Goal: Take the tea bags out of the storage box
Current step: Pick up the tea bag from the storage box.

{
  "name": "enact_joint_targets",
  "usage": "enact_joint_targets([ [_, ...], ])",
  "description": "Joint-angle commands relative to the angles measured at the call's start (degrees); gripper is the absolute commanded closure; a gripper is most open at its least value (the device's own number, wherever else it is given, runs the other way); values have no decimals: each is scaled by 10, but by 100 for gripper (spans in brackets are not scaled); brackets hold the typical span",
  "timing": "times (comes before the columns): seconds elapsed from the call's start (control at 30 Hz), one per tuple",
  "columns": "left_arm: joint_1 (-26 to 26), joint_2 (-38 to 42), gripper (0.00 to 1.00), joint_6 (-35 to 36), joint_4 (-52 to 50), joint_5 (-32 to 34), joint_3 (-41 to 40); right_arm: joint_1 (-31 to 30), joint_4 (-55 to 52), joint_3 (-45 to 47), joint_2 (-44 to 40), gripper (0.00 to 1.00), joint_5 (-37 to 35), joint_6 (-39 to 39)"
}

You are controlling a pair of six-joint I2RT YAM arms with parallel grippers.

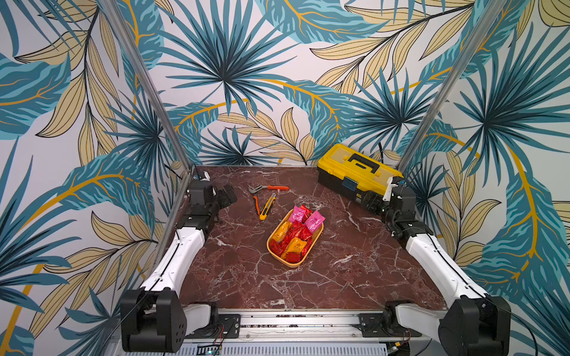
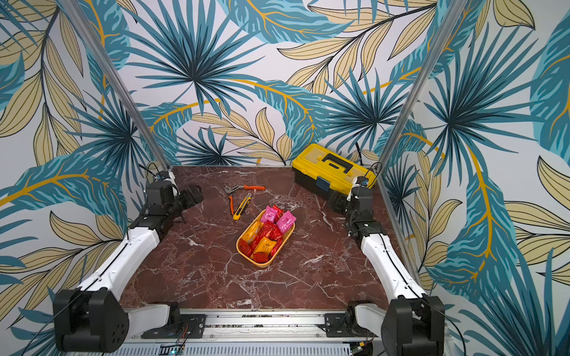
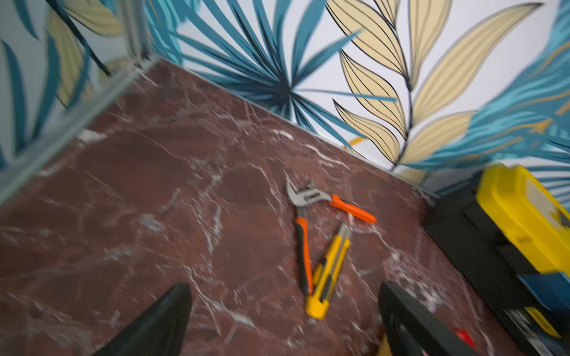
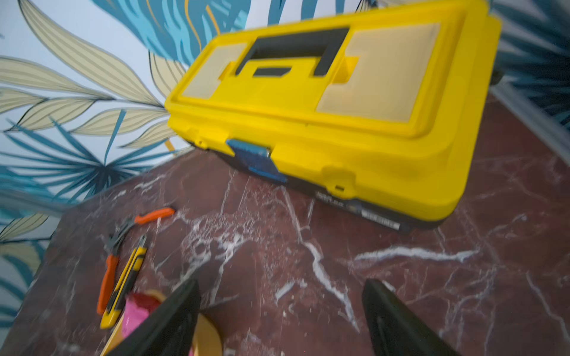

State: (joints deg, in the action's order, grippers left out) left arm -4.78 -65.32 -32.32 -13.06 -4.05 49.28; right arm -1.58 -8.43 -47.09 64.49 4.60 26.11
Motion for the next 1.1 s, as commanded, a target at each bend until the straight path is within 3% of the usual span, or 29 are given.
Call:
enact_joint_targets([
  [0.0,-53,61,0,-108,-65,-97,-60,-2,-58,38,-46,21,108,63],
  [0.17,-165,171,0,-174,-87,-69,-115,-16,-16,59,-36,38,188,103],
  [0.3,-211,248,0,-217,-115,-57,-153,-45,22,54,10,43,220,111],
  [0.6,-265,322,1,-303,-82,-67,-263,-114,67,10,139,46,221,94],
  [0.77,-296,335,1,-320,-80,-43,-269,-120,66,-14,190,51,209,71],
  [1.07,-306,325,1,-329,-70,-36,-268,-123,84,-46,256,56,228,55],
])
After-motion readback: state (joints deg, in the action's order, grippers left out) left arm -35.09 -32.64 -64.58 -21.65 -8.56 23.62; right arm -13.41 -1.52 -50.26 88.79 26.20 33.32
